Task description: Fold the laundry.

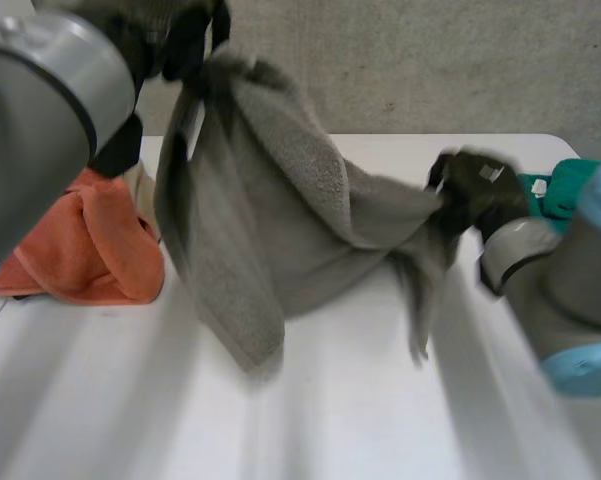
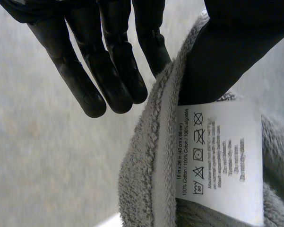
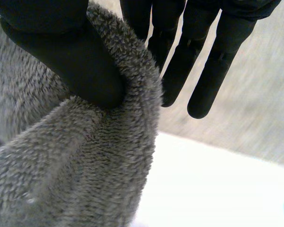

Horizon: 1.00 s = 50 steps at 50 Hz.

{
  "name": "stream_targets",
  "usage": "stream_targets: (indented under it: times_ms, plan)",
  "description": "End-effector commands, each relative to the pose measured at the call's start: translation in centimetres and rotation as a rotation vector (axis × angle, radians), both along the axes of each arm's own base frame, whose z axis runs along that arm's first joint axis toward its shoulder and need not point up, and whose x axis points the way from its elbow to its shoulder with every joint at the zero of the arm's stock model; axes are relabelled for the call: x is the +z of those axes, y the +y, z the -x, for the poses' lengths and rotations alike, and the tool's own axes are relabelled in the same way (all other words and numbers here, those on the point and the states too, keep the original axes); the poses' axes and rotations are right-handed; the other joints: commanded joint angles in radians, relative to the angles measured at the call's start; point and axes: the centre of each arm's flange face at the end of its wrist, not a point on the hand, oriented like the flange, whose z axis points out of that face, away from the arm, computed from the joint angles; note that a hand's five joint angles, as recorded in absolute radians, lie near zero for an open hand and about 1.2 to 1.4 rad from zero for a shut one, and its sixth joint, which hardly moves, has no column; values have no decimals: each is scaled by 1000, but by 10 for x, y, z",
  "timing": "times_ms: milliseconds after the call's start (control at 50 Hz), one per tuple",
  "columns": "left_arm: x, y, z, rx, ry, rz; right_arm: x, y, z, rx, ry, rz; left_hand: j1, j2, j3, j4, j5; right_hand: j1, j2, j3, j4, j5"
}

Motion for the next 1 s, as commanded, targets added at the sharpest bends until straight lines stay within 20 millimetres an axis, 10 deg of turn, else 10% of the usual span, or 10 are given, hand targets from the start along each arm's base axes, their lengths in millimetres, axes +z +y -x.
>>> stream_targets:
  times_ms: [20,100,220,440,580,780,1000]
  plan:
    - [-71,-34,-14,-17,-75,-161,78,3,6,90,183,245,263,205,210,199,257,260,222,217,207,222]
    - [-120,-50,-8,-51,-111,-240,82,-1,-1,147,208,177,263,205,210,199,257,260,222,217,207,222]
    - [-181,-83,-20,53,-156,-338,31,-27,-20,210,344,9,263,205,210,199,257,260,222,217,207,222]
    - [-232,-95,-18,69,-241,-440,-69,-47,-53,313,481,-104,64,7,12,0,58,260,222,217,207,222]
    - [-215,-93,-25,134,-306,-403,-66,-51,-52,279,466,-75,-578,-636,-631,-642,-584,-882,-920,-925,-935,-920]
    - [-157,-87,-33,184,-266,-266,9,-31,-5,100,303,-100,-803,-860,-855,-866,-808,-962,-1000,-1005,-1015,-999]
    - [-163,-97,-5,22,-338,-194,-22,9,34,65,402,-383,-756,-813,-808,-820,-762,-807,-844,-850,-859,-844]
